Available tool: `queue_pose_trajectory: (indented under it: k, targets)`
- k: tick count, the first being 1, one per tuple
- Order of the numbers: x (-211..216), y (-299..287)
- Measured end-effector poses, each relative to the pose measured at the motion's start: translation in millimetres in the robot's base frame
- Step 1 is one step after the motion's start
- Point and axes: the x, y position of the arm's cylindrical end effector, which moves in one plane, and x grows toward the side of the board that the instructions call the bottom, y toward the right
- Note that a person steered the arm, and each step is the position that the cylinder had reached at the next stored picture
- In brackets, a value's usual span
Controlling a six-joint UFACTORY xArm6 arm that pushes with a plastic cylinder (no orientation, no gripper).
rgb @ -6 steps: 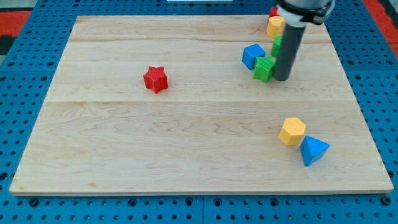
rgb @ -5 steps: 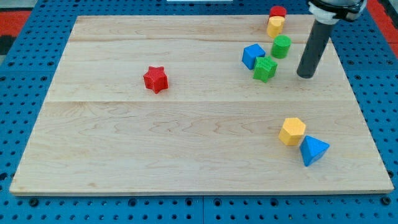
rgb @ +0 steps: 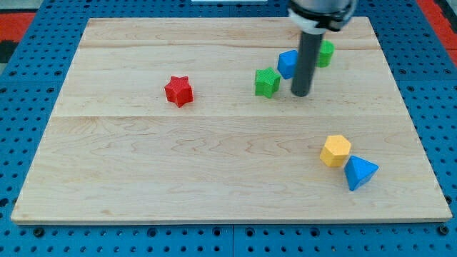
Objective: Move the green star to the red star
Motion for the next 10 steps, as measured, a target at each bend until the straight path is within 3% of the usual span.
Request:
queue_pose_trajectory:
  k: [1,4,6,7,10]
  targets:
    - [-20,-7]
    - [-23,-158]
    - [16,-140]
    - [20,-177]
    - [-29,-189]
